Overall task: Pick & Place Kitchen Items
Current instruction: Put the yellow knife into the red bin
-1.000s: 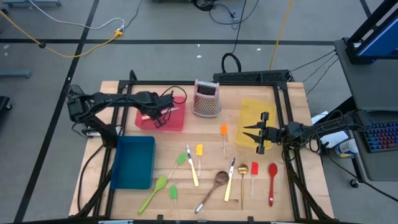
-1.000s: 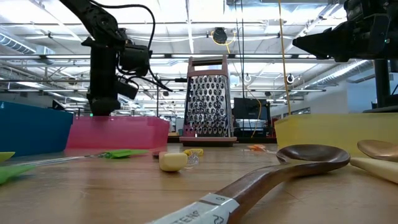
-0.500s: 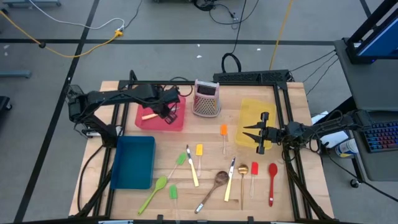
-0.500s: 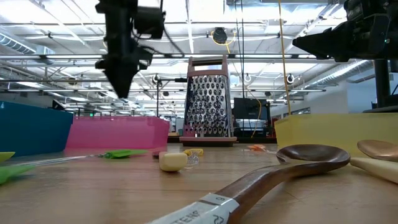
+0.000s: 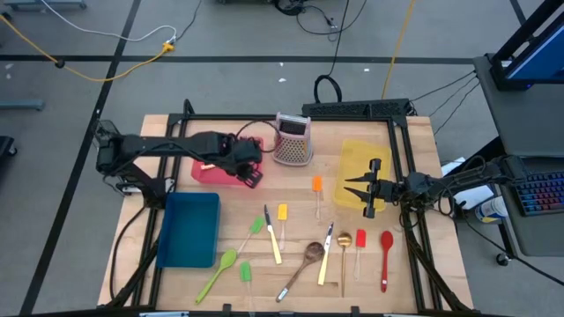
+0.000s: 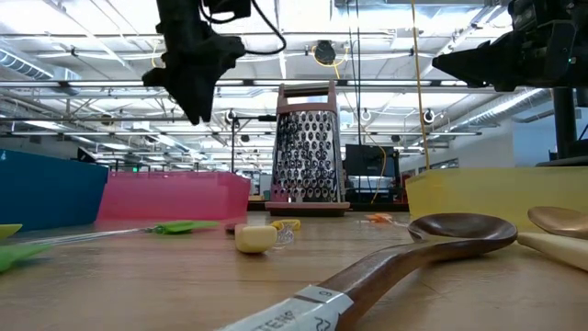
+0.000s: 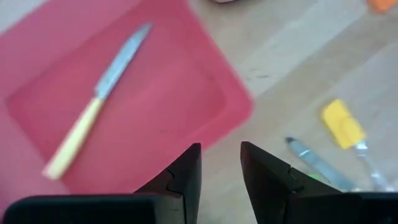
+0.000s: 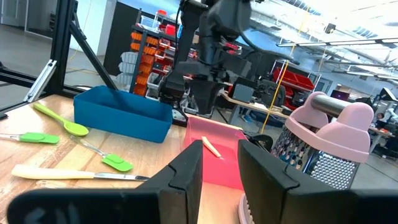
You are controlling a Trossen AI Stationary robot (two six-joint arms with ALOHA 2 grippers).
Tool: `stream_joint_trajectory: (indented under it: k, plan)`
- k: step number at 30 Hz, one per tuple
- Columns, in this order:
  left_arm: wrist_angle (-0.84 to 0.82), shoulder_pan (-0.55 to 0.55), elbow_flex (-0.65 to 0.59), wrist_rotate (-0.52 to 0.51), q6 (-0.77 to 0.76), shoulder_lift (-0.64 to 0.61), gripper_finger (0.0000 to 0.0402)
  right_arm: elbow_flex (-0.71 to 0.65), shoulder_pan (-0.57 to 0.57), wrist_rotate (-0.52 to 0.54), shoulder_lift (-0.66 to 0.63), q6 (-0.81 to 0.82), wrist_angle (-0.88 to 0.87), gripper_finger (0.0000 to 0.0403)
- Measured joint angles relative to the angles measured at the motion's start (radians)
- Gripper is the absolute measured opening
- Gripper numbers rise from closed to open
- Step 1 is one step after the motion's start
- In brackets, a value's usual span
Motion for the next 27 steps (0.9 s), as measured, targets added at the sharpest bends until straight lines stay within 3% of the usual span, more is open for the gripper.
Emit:
stream_joint_trajectory:
  k: [12,18,27]
  plan:
    - [0.239,-0.171,0.0,0.007,-0.138,0.0,0.0118,0.0,0.0,0.0,0.0,-0.216,0.04,0.0093]
    - [0.255,-0.236,0.0,-0.056,-0.274,0.0,0.0118,0.0,0.0,0.0,0.0,-0.396,0.147,0.0093]
    - [0.258,-0.321,0.0,-0.14,-0.421,0.031,0.0118,0.0,-0.001,0.0,0.0,-0.448,0.237,0.0093]
